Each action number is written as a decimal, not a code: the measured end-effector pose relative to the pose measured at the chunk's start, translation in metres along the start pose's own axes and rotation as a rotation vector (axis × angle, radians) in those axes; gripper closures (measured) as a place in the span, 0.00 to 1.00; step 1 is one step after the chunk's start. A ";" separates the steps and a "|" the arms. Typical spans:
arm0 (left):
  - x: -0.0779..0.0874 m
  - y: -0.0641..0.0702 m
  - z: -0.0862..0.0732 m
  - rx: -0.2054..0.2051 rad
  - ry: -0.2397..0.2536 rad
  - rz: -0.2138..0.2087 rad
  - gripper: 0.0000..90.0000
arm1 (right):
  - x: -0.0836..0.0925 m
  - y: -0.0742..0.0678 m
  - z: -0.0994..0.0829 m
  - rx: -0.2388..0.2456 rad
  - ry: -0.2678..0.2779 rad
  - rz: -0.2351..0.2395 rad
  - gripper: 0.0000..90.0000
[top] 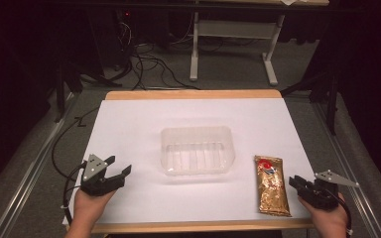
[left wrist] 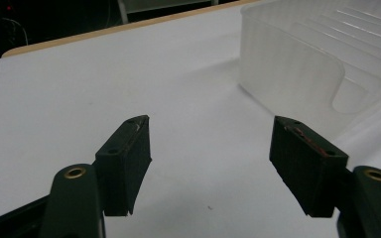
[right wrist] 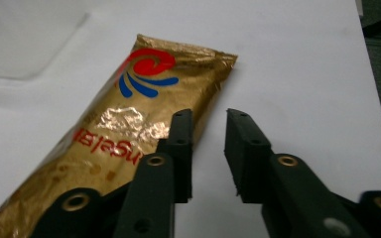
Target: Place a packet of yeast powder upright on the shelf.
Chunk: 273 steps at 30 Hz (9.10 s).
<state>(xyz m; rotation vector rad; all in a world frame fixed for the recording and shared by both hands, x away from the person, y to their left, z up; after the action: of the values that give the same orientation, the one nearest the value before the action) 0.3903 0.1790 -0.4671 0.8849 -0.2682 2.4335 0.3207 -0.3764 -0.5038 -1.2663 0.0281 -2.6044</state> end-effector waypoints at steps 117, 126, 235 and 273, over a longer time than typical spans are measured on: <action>0.008 0.000 -0.014 -0.023 -0.037 0.026 0.36 | -0.035 -0.019 0.007 -0.081 -0.103 0.167 0.79; 0.009 0.000 -0.016 -0.015 -0.042 0.036 0.36 | -0.043 -0.020 0.012 -0.125 -0.075 0.226 0.62; 0.037 -0.012 -0.033 -0.001 -0.003 0.094 0.35 | 0.069 -0.066 0.125 -0.064 0.582 0.402 1.00; 0.043 -0.014 -0.031 0.014 0.022 0.082 0.35 | 0.099 -0.167 0.195 0.051 0.693 0.543 1.00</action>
<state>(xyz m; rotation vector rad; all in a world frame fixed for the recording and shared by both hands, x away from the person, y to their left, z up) 0.3536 0.2196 -0.4638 0.8687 -0.2845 2.5221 0.3779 -0.2199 -0.2852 -0.2268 0.3670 -2.3815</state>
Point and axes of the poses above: each handheld gripper's, and its own axes: x roughly backward along the jaws, z roughly out of its top, y roughly to its right, the point moved 8 cm from there along -x, roughly forward along the jaws, and after that the axes turned 12 degrees about -y, right-handed, at the moved point
